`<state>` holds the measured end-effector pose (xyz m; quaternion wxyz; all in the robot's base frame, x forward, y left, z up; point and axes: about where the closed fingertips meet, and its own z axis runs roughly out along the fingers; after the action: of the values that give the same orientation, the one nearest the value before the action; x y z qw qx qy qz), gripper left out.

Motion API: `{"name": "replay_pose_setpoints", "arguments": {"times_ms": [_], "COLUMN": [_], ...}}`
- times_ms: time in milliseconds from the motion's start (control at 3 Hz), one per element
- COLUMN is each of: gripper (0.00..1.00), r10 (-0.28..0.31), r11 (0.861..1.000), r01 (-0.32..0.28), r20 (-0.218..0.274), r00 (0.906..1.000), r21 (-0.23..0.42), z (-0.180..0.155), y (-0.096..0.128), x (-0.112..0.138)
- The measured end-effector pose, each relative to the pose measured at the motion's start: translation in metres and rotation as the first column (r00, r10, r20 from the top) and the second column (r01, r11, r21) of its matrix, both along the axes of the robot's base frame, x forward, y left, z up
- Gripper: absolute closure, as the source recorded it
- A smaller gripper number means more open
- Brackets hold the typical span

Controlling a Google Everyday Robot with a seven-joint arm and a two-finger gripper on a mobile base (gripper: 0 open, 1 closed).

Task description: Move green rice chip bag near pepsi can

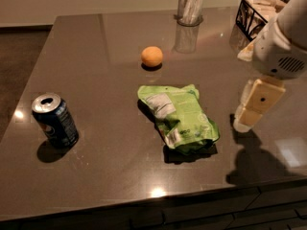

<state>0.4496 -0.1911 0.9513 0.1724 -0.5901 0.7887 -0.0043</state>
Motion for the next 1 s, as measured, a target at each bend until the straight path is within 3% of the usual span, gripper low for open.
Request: {"name": "replay_pose_setpoints", "arguments": {"times_ms": [333,1000], "gripper": [0.0,0.0], "r10": [0.014,0.122], "r11": [1.0,0.993], "r01": [-0.014,-0.121], "r20": [-0.021,-0.021], "r00": [0.9997,0.9924], "r21": [0.009,0.008], "z": [-0.014,-0.058], "y": [0.015,0.062], "x": [0.002,-0.002]}}
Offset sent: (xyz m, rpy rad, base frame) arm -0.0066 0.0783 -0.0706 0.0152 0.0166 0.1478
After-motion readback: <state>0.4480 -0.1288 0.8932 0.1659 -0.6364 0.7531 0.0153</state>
